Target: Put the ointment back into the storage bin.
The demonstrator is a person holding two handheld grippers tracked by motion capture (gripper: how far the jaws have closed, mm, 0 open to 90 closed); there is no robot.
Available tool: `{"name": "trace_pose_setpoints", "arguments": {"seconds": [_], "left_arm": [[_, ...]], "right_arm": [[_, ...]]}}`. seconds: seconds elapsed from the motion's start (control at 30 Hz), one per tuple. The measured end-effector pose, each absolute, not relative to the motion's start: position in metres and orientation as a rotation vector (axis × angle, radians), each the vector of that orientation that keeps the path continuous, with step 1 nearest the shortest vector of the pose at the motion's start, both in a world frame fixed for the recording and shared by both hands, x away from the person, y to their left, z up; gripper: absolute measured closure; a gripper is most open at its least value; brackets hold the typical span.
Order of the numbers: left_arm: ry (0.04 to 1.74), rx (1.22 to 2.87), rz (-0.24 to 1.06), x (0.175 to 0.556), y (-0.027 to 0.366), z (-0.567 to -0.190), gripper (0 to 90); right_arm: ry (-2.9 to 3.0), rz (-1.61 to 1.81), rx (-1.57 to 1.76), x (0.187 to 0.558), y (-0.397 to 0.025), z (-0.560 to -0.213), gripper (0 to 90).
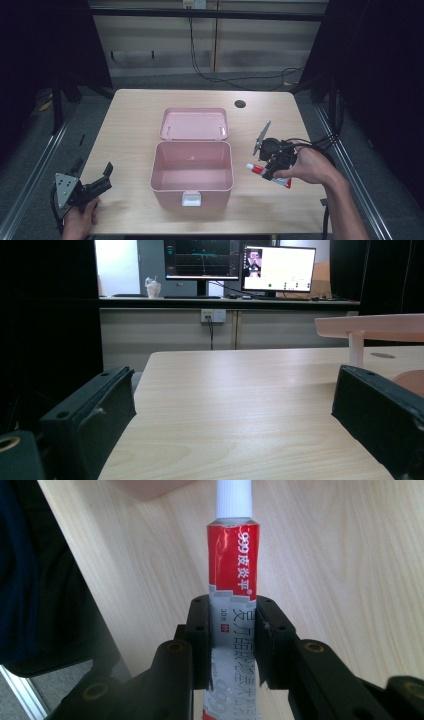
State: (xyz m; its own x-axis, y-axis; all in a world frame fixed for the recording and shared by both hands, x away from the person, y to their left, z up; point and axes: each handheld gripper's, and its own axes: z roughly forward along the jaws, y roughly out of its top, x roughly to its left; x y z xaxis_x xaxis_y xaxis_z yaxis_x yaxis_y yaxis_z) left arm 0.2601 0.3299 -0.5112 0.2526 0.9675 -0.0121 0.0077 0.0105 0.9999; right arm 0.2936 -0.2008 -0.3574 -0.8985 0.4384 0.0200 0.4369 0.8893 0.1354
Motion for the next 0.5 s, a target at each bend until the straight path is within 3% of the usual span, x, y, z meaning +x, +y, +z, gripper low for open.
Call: {"name": "trace_pose_setpoints", "arguments": {"seconds": [0.5], "left_arm": [[1.028,1.317,1.006,0.26,0.33,-0.511,3.4]], "right_arm": [[3.061,0.193,0.627,0.293,-0.191,-0.33,71.3]]}}
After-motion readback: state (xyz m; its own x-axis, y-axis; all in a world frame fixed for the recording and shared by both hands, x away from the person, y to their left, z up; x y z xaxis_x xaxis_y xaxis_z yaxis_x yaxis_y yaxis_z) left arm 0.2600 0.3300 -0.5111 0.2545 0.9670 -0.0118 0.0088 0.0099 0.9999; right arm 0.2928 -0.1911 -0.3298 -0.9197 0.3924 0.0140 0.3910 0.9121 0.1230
